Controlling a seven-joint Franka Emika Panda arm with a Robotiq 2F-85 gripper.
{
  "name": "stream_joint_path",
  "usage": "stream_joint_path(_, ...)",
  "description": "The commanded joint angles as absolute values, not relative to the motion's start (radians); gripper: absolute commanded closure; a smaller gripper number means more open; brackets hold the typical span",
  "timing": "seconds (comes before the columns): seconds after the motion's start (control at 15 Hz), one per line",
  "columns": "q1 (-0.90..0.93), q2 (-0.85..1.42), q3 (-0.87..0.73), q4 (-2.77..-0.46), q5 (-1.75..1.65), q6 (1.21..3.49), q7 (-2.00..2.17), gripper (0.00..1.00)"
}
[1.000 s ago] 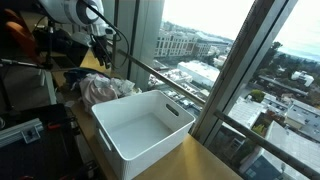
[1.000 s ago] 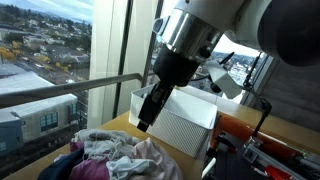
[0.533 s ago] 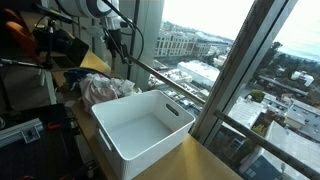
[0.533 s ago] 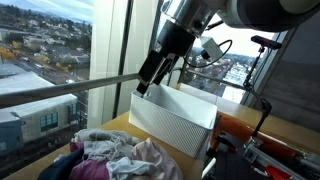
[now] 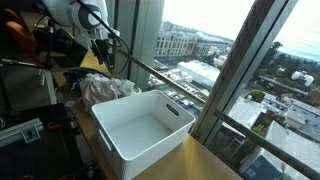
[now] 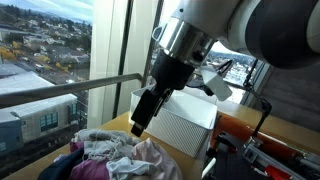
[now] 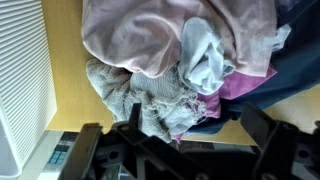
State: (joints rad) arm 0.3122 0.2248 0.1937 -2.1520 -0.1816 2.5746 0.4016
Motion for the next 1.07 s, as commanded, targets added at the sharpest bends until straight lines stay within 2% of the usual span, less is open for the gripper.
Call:
stream_joint_path(0.0, 0.352, 0.331, 0.182, -2.123, -0.193, 2.628, 0.441, 0.00)
stream_joint_path(0.53, 0.405, 0.489, 0.119, -2.096, -0.170, 2.677, 0.433, 0.00)
stream_joint_path(0.6, 0.394, 0.488, 0.113, -2.103, -0.164, 2.678, 0.420, 0.25)
stream_joint_path(0.67, 0.382, 0.481, 0.101, -2.115, -0.163, 2.681, 0.409, 0.26)
stream_joint_path(0.73, 0.372, 0.472, 0.093, -2.123, -0.160, 2.678, 0.399, 0.32)
stream_joint_path(1.0, 0.281, 0.407, 0.076, -2.172, -0.114, 2.660, 0.328, 0.65)
